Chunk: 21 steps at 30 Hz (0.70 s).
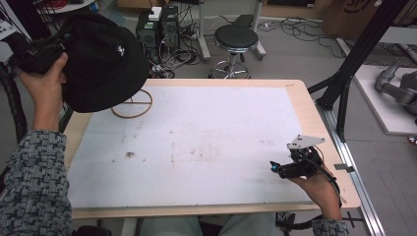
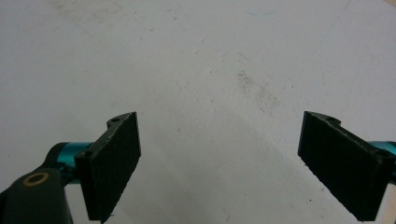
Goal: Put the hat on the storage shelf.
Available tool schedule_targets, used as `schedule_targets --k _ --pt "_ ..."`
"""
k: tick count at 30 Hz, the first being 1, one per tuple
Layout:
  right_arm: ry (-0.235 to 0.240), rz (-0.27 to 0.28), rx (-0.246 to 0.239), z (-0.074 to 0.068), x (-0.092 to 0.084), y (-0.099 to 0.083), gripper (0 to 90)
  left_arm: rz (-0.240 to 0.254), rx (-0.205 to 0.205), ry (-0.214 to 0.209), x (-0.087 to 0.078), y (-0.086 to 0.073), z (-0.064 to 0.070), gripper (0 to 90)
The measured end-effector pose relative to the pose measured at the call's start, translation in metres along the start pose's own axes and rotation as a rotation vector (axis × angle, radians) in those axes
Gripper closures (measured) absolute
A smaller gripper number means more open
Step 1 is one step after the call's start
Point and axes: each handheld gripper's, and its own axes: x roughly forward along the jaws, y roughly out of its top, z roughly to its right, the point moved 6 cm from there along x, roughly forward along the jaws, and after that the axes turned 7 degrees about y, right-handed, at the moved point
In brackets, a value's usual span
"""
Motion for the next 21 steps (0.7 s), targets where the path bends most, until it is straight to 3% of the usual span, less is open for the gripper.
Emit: schedule_targets --k 21 --pt "0.001 -0.012 0.006 -0.002 -0.001 -0.006 12.9 -0.088 0.007 0.038 0.026 -0.034 -0.011 83.8"
